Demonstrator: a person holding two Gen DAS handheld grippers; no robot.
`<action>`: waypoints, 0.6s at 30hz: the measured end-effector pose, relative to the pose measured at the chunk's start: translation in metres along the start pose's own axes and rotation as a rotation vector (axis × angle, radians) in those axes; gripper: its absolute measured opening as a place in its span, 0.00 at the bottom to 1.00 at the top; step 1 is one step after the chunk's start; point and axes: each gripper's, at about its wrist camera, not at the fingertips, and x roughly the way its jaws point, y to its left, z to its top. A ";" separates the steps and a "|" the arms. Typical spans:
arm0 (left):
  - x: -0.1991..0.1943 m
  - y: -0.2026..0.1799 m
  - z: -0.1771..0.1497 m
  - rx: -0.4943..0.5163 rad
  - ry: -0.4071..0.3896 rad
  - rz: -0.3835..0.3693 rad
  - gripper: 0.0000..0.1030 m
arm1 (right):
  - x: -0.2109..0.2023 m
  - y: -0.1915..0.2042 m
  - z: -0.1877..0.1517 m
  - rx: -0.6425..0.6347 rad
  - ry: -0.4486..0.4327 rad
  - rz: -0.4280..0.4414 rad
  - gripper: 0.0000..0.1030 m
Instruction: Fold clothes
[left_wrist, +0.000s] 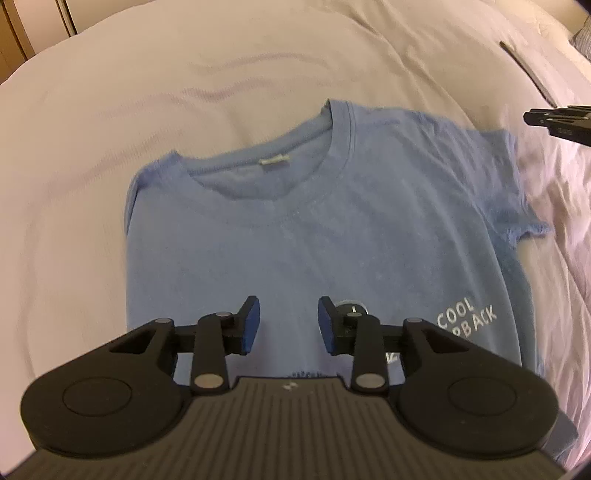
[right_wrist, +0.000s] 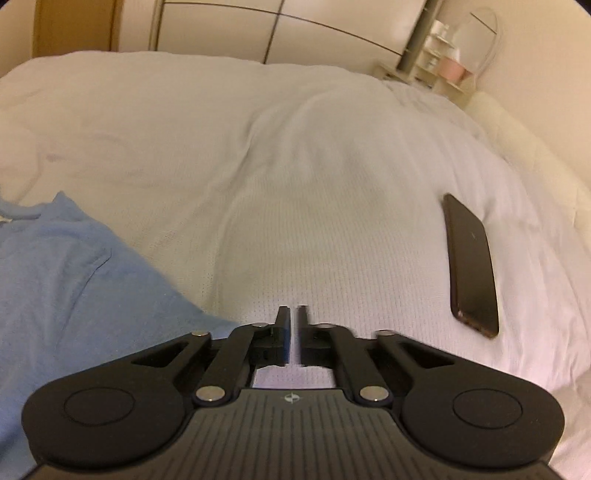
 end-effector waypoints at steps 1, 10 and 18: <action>-0.001 -0.001 -0.002 -0.002 0.006 0.002 0.29 | -0.004 0.001 -0.005 0.014 0.003 0.020 0.15; -0.023 -0.012 -0.011 -0.007 0.024 0.036 0.33 | -0.015 0.023 -0.041 0.123 0.212 0.217 0.20; -0.042 -0.020 -0.021 -0.040 0.020 0.071 0.36 | -0.030 0.023 -0.046 0.153 0.237 0.285 0.21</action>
